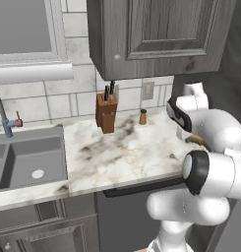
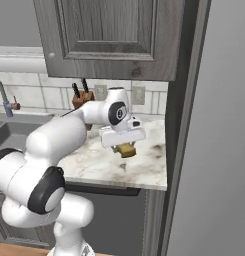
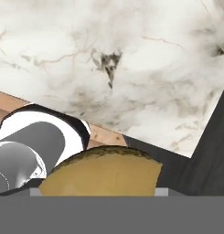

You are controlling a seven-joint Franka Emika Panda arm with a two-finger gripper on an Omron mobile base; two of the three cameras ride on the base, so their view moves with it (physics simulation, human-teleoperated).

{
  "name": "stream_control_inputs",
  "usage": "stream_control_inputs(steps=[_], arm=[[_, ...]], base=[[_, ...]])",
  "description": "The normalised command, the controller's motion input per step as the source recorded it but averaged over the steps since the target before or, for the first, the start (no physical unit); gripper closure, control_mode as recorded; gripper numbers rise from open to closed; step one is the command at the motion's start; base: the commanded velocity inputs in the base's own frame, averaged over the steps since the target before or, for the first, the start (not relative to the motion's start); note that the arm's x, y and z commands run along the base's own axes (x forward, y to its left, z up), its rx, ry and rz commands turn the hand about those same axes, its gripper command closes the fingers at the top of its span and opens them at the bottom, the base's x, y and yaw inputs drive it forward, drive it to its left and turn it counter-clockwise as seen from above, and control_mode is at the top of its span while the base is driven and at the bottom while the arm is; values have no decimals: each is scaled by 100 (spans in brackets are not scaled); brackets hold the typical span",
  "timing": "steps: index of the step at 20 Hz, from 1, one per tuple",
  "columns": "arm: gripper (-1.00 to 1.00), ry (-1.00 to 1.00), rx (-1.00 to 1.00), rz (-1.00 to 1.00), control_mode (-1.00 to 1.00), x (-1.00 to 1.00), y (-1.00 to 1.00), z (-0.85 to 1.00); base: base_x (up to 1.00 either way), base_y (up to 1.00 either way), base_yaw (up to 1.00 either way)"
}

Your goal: Place the sponge inside the microwave to prepare for sanitizing.

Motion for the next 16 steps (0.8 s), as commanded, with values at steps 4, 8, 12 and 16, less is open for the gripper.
stream_control_inputs(steps=[4,8,12,16], arm=[[100,0,19,-3,-100,-36,16,63],[100,-25,6,-1,-100,-36,57,17],[100,-25,-4,0,-100,-54,91,4],[100,-21,-8,0,-100,-63,89,11]], base=[[0,0,0],[0,0,0],[0,0,0],[0,0,0]])
